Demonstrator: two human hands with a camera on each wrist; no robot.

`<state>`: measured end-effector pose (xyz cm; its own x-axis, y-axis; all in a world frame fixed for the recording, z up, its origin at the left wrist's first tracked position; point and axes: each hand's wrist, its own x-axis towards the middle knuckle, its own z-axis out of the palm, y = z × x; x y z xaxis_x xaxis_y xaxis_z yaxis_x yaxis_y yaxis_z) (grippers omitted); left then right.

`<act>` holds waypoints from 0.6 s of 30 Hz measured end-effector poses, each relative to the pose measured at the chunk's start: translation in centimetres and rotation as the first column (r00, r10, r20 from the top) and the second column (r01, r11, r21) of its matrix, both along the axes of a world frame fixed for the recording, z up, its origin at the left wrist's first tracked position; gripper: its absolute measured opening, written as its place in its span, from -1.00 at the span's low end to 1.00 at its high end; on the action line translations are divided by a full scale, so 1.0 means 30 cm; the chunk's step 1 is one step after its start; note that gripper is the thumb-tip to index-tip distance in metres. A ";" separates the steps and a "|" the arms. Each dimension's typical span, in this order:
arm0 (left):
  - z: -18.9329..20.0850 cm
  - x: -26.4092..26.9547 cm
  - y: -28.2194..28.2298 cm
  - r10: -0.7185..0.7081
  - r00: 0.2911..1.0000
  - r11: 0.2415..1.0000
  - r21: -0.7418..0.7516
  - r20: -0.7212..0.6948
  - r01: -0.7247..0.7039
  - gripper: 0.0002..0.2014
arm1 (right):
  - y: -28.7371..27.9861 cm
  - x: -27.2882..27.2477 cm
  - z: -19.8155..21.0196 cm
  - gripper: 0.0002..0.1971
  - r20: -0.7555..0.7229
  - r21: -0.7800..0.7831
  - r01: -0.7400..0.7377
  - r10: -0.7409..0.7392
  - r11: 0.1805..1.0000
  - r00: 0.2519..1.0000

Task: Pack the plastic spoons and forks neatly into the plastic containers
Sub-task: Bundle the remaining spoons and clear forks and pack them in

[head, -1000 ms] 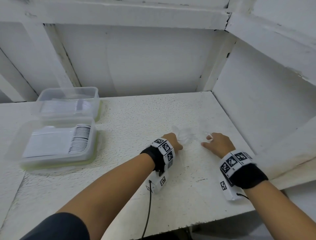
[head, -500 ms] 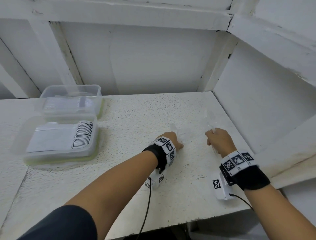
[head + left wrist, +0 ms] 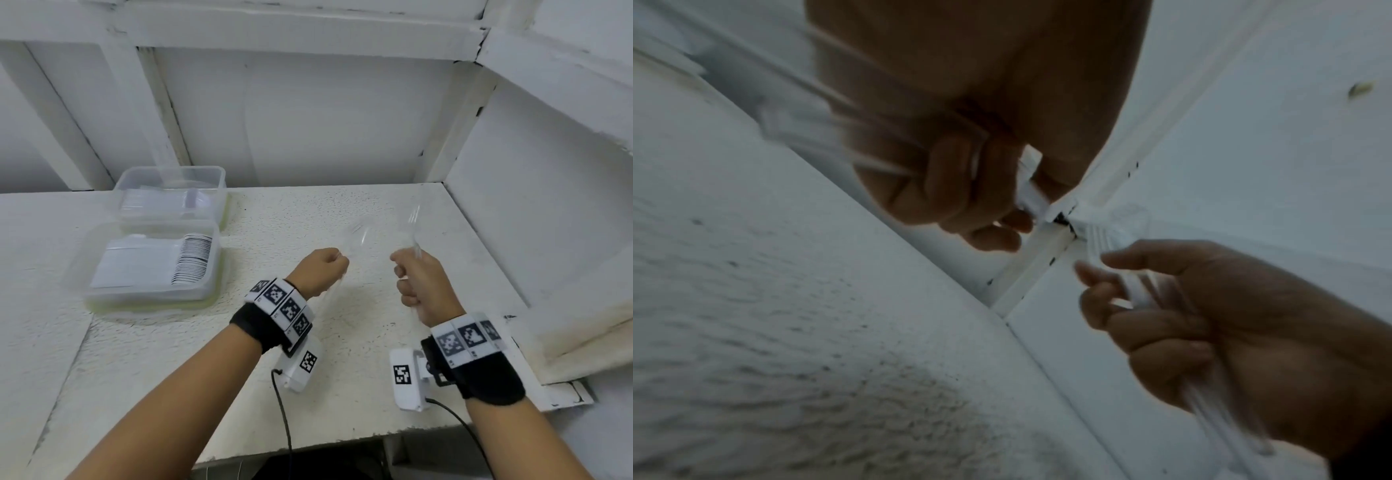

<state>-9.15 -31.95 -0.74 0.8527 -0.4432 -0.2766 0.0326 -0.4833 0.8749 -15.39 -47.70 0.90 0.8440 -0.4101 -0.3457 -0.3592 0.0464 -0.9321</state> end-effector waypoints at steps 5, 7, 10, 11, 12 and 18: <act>0.032 -0.092 0.113 0.038 0.999 0.995 -0.093 -0.009 -0.039 -0.79 | 0.148 0.027 -0.011 -0.84 0.040 -0.010 -0.100 0.100 0.995 0.994; 0.034 -0.117 0.147 0.036 0.999 0.995 -0.092 0.007 -0.035 -0.81 | 0.193 0.038 -0.018 -0.86 0.055 0.067 -0.137 0.133 0.988 0.990; 0.022 -0.142 0.193 0.061 0.998 0.993 -0.101 -0.001 -0.061 -0.81 | 0.247 0.044 -0.030 -0.87 0.075 0.127 -0.194 0.185 0.973 0.980; 0.021 -0.149 0.206 0.076 0.997 0.992 -0.105 -0.013 -0.077 -0.81 | 0.259 0.045 -0.036 -0.85 0.084 0.128 -0.202 0.193 0.971 0.978; 0.019 -0.155 0.218 0.087 0.996 0.990 -0.111 -0.025 -0.089 -0.80 | 0.270 0.045 -0.039 -0.82 0.091 0.129 -0.211 0.200 0.969 0.976; 0.018 -0.169 0.270 0.191 0.980 0.974 -0.115 -0.060 -0.197 -0.78 | 0.306 0.034 -0.039 -0.83 0.119 0.112 -0.135 0.122 0.985 0.985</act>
